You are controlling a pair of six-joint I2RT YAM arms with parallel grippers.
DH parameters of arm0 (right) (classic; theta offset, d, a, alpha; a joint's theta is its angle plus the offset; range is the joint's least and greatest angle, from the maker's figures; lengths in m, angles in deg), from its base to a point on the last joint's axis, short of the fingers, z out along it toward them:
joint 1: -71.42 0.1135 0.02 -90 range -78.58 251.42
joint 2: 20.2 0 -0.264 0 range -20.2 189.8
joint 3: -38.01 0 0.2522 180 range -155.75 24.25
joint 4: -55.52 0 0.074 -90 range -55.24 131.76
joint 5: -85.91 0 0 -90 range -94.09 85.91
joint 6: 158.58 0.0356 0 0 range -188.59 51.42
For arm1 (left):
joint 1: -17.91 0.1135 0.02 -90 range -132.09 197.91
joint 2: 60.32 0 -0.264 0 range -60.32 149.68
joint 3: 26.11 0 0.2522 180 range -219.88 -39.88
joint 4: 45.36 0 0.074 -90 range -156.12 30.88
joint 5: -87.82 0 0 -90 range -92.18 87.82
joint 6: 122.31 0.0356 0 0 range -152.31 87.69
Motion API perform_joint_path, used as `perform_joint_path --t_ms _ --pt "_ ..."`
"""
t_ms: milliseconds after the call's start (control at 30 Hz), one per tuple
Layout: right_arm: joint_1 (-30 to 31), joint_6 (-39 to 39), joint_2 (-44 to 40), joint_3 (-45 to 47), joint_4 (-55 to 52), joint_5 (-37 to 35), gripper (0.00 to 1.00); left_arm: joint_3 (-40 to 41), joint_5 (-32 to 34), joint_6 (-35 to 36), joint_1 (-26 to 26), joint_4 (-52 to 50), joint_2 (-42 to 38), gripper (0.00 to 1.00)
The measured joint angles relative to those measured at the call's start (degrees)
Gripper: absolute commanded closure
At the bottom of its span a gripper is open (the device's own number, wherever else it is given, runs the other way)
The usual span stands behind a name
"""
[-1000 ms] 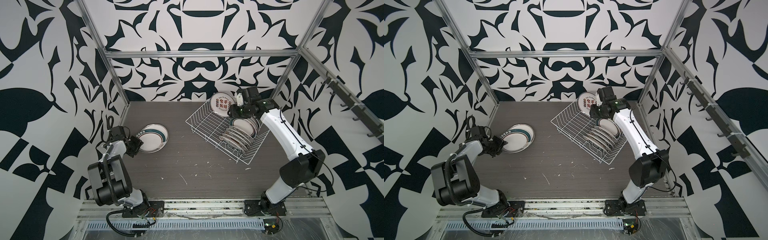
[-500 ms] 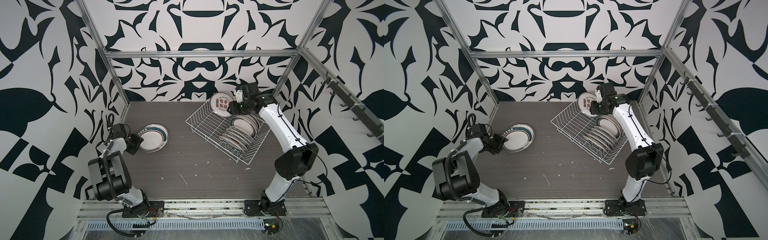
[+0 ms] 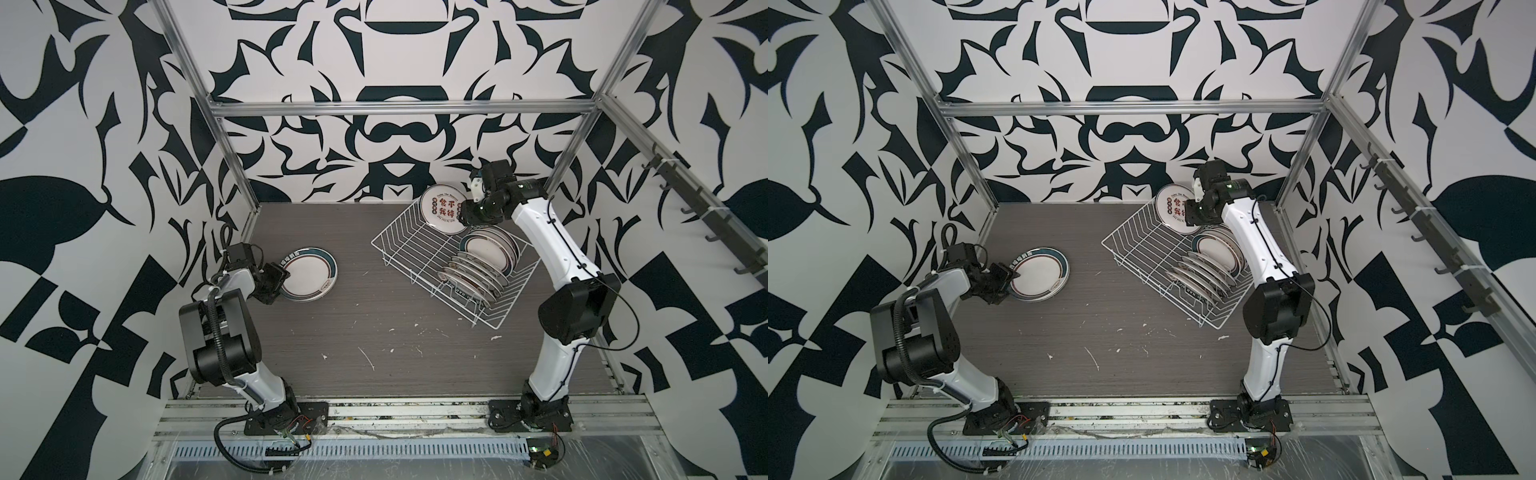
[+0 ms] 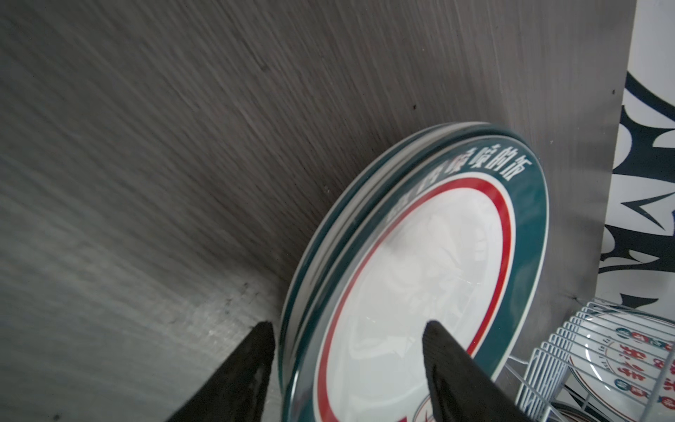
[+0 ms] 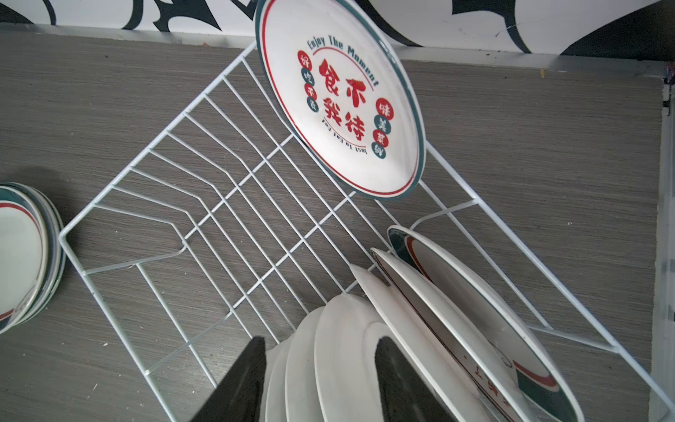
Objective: Unload the plates from the dish rack
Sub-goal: Place the plate among the plates.
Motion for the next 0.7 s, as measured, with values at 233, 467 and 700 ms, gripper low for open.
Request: perform_joint_path --t_ms 233,467,700 --pt "-0.3 -3.1 2.7 -1.8 0.0 -0.4 0.47 -0.2 0.0 -0.2 0.0 0.2 0.2 0.1" --pt "-0.4 -6.3 5.4 -3.6 3.0 -1.8 0.47 -0.3 0.0 0.0 -0.1 0.1 0.3 0.01" --pt "-0.8 -8.0 7.5 -4.0 9.3 -6.0 0.46 0.0 0.0 0.1 -0.1 -1.7 -3.9 0.01"
